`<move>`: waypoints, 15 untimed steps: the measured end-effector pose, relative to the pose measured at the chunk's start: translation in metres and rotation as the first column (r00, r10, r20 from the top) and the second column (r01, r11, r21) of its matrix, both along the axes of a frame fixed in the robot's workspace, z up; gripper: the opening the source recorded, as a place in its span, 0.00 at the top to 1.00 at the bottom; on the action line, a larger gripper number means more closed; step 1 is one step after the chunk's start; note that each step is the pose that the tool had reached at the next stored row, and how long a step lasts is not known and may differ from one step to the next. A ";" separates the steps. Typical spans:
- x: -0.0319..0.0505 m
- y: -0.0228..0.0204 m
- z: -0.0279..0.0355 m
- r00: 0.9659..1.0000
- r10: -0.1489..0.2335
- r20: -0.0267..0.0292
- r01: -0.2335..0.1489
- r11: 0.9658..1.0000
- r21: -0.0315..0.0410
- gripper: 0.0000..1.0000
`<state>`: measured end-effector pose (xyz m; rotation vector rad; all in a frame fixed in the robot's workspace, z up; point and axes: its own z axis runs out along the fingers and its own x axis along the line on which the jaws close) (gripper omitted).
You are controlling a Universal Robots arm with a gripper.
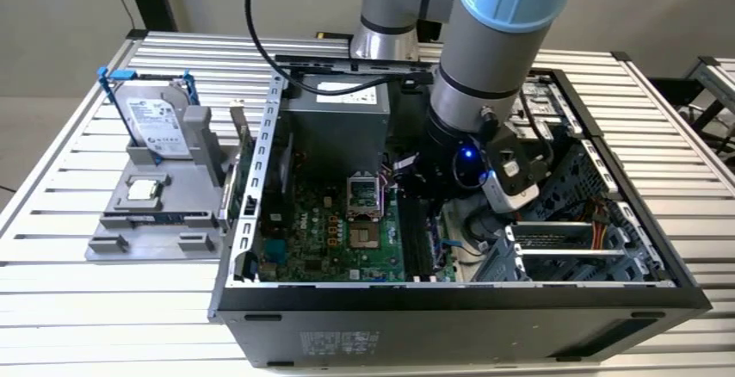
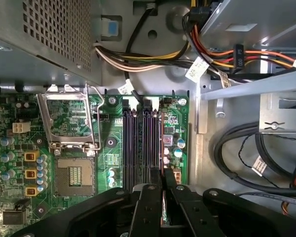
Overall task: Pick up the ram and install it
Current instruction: 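Insert the ram into the slot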
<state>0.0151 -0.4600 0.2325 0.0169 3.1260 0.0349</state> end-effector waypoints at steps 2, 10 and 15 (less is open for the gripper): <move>0.0000 -0.0001 -0.0010 1.000 0.000 -0.002 0.000 1.000 0.000 1.00; 0.0000 -0.0001 -0.0062 1.000 0.000 -0.002 0.000 1.000 0.000 1.00; 0.0000 -0.0001 -0.0074 1.000 0.000 -0.002 0.000 1.000 0.000 1.00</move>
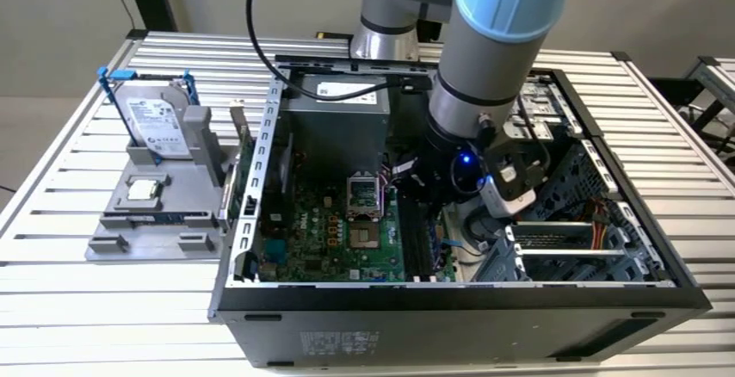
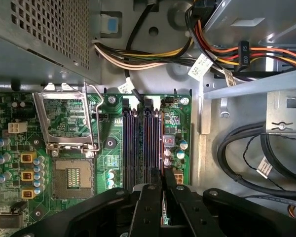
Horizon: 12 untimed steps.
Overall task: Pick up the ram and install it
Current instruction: 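Insert the ram into the slot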
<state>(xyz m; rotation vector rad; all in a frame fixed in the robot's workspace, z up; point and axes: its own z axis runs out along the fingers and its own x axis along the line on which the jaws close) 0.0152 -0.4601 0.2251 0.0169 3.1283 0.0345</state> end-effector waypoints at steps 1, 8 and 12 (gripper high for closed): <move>0.0000 0.0000 -0.0007 1.000 0.000 0.000 0.000 1.000 -0.001 1.00; 0.0000 0.0013 -0.0028 1.000 0.000 -0.003 0.000 1.000 -0.004 1.00; 0.0000 0.0013 -0.0027 1.000 0.000 -0.008 0.000 1.000 -0.015 1.00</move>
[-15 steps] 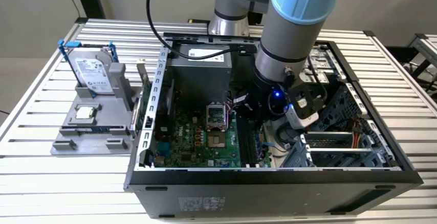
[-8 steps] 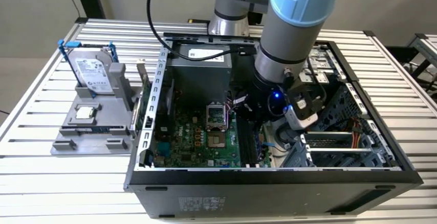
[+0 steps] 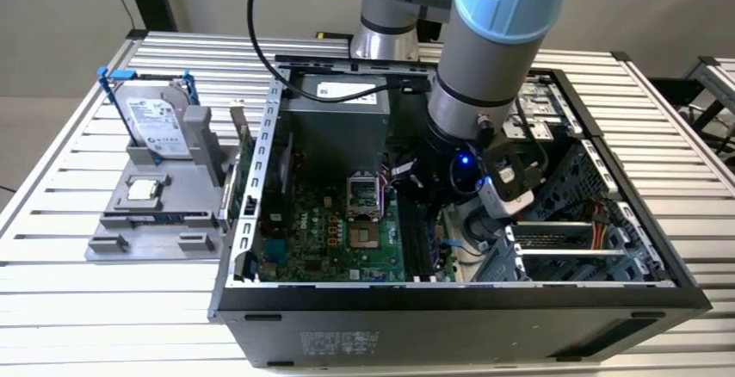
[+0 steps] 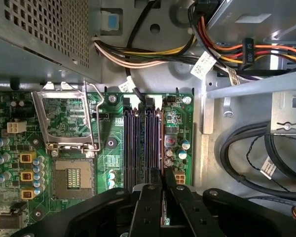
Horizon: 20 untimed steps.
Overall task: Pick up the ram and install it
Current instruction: 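Insert the ram into the slot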
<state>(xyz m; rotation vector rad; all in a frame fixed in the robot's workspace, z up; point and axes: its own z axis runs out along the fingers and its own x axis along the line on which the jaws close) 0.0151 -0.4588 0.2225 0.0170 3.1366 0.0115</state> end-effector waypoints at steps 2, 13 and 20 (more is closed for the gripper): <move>0.0000 0.0001 -0.0004 1.000 0.000 -0.001 0.000 1.000 -0.003 1.00; -0.0001 0.0020 -0.0027 1.000 0.000 -0.004 0.000 1.000 -0.007 1.00; 0.0000 0.0020 -0.0030 1.000 0.000 -0.005 0.000 1.000 -0.007 1.00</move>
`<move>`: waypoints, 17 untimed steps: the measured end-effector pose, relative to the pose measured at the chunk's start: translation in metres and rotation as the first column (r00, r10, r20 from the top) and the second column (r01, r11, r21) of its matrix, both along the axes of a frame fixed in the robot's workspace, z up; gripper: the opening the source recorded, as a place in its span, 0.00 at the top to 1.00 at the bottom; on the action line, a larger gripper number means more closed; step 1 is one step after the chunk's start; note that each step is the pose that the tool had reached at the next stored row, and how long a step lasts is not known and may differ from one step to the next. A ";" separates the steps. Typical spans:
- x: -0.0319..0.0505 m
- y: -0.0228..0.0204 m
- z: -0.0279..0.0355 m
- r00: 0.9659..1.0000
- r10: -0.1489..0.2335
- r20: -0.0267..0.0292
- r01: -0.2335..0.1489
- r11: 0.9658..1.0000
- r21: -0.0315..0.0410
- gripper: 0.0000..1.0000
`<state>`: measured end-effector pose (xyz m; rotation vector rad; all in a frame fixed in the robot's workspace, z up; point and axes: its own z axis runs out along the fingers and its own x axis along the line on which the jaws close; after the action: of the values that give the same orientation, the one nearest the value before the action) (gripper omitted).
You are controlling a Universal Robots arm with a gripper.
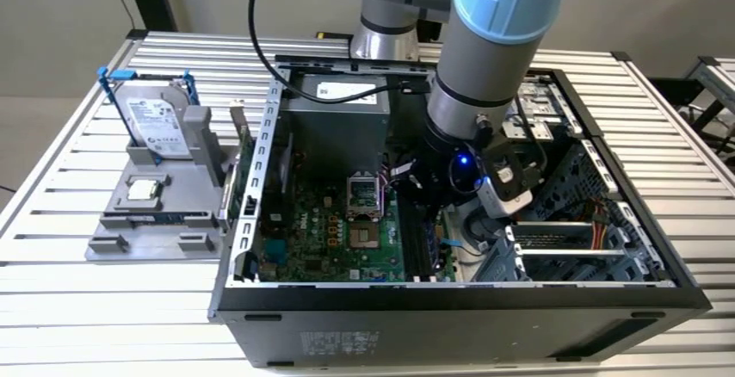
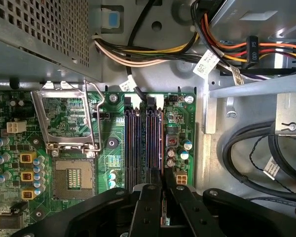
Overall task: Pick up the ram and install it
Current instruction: 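Insert the ram into the slot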
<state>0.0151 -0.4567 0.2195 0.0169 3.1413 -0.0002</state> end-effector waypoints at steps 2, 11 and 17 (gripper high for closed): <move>0.0000 0.0000 0.0000 1.000 0.000 0.000 0.000 1.000 0.000 1.00; -0.0010 0.0000 -0.0002 1.000 -0.002 0.000 0.002 1.000 0.000 1.00; -0.0012 0.0000 -0.0013 1.000 -0.002 0.000 0.002 1.000 0.000 1.00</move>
<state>0.0140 -0.4567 0.2182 0.0200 3.1412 -0.0003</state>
